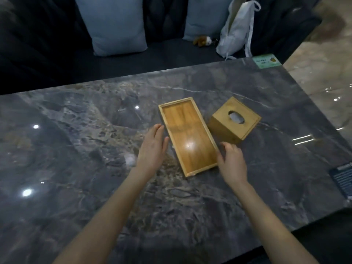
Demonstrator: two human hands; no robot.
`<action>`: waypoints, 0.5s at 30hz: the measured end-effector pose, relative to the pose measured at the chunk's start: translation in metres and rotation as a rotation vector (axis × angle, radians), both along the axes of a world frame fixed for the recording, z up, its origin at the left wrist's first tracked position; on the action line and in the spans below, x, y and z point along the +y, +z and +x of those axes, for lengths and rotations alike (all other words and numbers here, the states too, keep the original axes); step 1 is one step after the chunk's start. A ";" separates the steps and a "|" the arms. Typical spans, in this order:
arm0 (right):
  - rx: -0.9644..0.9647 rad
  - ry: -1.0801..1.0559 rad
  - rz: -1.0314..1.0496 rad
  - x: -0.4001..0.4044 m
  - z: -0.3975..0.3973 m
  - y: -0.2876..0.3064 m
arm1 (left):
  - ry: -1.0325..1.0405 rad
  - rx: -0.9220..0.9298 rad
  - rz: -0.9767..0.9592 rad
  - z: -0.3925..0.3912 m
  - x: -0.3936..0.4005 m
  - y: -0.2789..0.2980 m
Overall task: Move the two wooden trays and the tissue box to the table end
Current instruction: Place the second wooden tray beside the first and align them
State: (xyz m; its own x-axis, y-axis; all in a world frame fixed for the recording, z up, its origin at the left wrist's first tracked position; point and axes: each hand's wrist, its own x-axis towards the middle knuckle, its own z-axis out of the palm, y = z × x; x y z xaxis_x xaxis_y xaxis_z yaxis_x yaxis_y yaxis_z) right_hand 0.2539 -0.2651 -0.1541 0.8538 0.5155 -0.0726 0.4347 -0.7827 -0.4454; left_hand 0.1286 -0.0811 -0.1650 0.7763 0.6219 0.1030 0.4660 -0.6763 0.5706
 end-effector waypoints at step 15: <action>0.156 0.056 -0.100 -0.002 0.026 -0.058 | 0.335 0.204 -0.384 0.062 -0.040 -0.050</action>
State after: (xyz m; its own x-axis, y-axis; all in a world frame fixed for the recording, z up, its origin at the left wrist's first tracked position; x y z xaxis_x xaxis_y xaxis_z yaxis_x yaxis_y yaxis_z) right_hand 0.2804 -0.2671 -0.2125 0.7983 0.5455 -0.2550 0.4105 -0.8028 -0.4324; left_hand 0.1911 -0.1213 -0.2145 0.5097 0.8018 -0.3119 0.7470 -0.2326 0.6229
